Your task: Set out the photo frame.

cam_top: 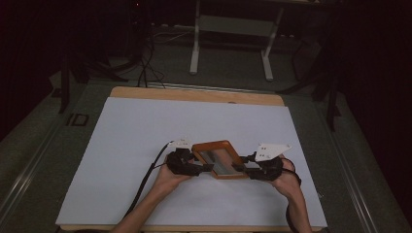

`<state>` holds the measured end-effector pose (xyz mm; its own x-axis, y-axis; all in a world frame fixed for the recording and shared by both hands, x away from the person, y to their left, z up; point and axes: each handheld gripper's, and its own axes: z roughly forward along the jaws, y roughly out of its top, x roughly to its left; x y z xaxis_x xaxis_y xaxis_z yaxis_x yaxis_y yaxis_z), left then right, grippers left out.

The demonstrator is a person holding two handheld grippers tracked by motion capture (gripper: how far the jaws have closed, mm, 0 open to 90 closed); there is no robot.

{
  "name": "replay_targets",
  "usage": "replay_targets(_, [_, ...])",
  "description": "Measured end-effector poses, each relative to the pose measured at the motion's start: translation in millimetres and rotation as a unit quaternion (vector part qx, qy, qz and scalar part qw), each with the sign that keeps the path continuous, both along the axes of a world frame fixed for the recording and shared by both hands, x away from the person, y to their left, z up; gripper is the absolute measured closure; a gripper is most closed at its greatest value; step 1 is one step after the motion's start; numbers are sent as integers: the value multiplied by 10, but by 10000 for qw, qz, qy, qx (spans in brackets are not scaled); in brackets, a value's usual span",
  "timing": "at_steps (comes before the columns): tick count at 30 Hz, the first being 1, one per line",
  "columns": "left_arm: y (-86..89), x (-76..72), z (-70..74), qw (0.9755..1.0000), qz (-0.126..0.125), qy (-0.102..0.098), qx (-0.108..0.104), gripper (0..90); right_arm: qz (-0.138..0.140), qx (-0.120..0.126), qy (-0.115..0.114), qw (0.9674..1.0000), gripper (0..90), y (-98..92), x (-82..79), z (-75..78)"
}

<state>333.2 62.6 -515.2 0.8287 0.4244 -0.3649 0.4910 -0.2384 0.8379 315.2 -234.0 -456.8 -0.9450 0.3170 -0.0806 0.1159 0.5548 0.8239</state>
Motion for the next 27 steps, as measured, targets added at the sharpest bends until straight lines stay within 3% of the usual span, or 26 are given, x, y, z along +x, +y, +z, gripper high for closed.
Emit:
replay_targets(4, [-66, -46, 4, 9999, -25, -104, 45, 417, 60, -25, -72, 10000, 686, 27, -16, 9])
replay_targets(6, [-55, -48, 10, 9999, 19, -123, 111, 474, 58, -67, -95, 9999, 685, 36, -17, 16])
replay_targets(8, [-48, -47, 15, 9999, -5, -112, 120, 495, -2, -80, -71, 9999, 683, 33, -18, 17])
replay_targets(18, [-100, -133, 85, 9982, 30, -432, 420, 568, -212, -225, 20, 9995, 643, 8, 12, 6])
replay_targets(22, [-72, -130, 111, 9982, 62, -417, 422, 569, -242, -199, 93, 9995, 641, 24, 27, 1])
replay_targets(27, [-8, -121, 168, 9989, 105, -383, 237, 569, -300, -3, 189, 9994, 641, 35, 47, 10])
